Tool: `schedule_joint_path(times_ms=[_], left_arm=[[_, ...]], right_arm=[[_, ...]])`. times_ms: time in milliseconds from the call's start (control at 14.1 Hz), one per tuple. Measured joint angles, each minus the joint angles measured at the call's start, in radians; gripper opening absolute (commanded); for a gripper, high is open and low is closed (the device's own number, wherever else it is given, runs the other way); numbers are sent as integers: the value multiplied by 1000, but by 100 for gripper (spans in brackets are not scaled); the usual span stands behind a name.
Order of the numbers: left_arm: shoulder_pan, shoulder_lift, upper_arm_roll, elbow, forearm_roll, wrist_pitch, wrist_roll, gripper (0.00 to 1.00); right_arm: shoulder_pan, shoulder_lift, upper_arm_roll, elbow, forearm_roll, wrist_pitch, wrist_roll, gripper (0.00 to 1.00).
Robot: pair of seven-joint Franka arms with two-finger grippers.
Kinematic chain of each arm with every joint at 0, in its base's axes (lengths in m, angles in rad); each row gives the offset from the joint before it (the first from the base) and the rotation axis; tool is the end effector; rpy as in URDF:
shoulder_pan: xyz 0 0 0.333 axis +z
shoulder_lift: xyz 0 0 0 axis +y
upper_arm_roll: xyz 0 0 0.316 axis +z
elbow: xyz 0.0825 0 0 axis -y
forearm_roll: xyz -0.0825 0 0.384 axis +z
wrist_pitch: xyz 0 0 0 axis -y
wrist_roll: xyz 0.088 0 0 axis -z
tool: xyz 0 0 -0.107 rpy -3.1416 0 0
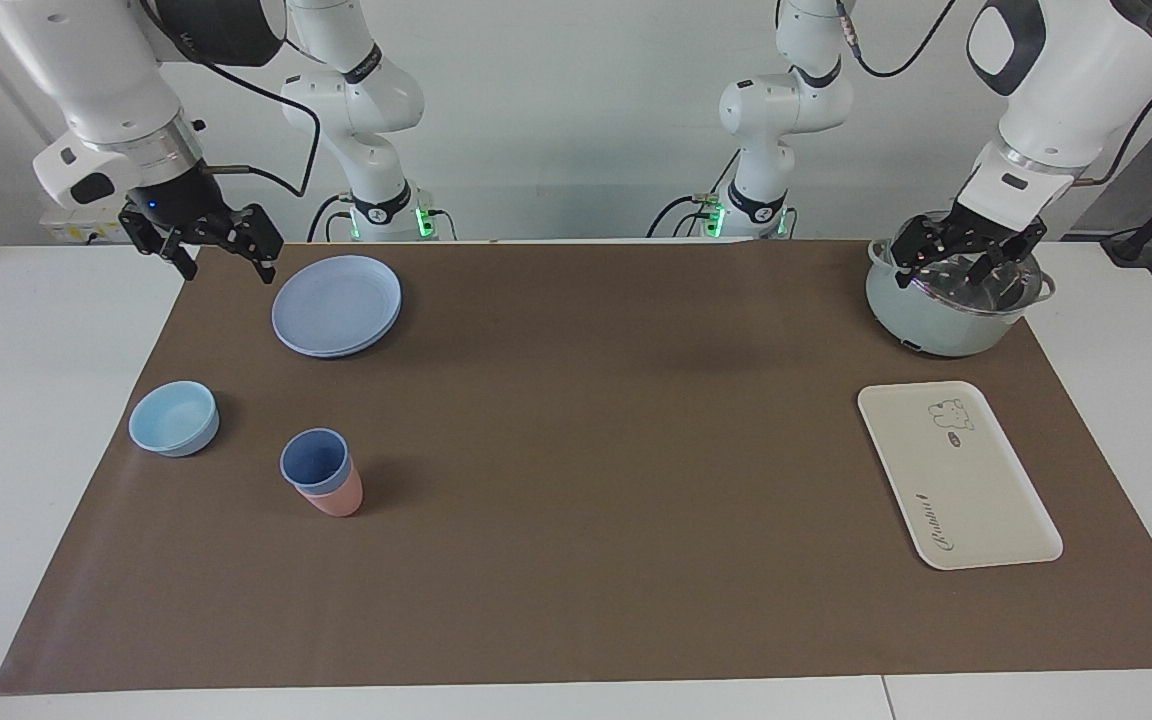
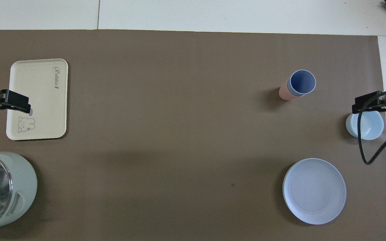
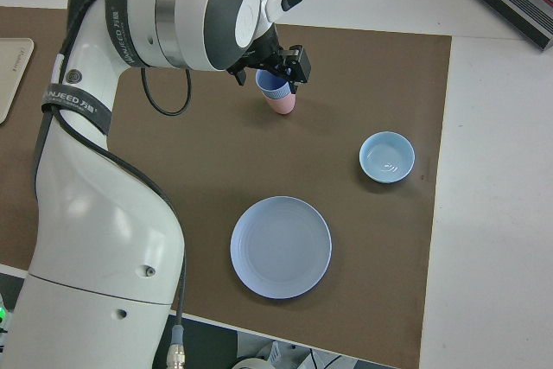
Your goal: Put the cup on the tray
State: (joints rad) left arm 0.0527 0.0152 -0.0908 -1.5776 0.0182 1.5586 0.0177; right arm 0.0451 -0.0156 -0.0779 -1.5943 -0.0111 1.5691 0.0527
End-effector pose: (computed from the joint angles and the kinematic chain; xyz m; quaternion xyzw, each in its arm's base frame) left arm 0.5570 -0.0189 0.6118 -0.9994 0.0279 0.0170 0.0086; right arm 0.5488 -0.0195 0.6219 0.9991 -0.0427 -0.0048 0.0050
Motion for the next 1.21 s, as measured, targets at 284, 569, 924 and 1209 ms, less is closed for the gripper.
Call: schedule_joint_path(times_ms=[284,569,924,1209], left_arm=[[0,0,0,0,0,0,0,100],[0,0,0,0,0,0,0,100],[0,0,0,-1,0,0,0,100],[0,0,0,-4,0,0,0,100]], right_arm=[[0,0,1,0,0,0,0,100],[1,0,3,-1,0,-1,0,100],[-35,-15,1,-116,40,271,-272,100],[-77,-20,-1,-304,249,577,-581,100]])
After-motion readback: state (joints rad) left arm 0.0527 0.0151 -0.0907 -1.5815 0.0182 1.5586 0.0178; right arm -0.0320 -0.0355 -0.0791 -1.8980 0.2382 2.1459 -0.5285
